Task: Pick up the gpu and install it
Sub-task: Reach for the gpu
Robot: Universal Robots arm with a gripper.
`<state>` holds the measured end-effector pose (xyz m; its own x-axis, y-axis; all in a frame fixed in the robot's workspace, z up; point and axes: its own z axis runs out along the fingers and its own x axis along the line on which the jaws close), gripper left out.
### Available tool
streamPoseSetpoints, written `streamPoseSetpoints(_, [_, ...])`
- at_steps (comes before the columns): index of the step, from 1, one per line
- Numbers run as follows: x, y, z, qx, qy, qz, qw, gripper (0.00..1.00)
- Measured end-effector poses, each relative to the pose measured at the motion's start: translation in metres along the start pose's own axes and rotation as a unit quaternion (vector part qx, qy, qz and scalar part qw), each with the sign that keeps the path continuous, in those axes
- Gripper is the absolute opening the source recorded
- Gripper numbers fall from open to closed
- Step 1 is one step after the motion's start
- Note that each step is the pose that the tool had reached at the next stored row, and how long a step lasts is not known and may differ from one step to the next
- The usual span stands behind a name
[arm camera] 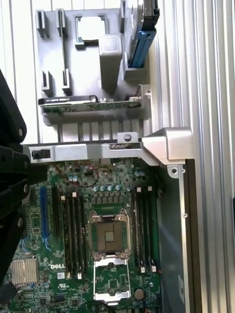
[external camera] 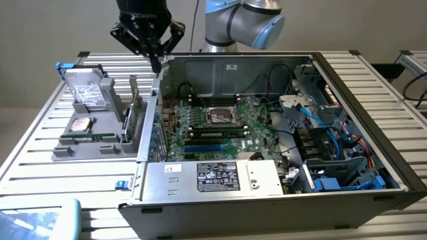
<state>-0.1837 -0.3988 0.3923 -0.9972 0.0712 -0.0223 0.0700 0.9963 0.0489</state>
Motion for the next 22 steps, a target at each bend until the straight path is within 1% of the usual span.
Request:
streamPoseSetpoints(8, [0.036,-0.0026,0.0004,-0.0001,0.0,0.0,1.0,0.11])
streamPoseSetpoints(14, [0.062,-0.0045,0.0014,-0.0008,0.0001,0.0,1.0,0.11])
streamPoseSetpoints(19, [0.078,-0.0058,0.0037,-0.0008,0.0001,0.0,1.0,0.11])
streamPoseSetpoints(22, [0.082,-0.0062,0.006,-0.0009,0.0001,0.0,1.0,0.11])
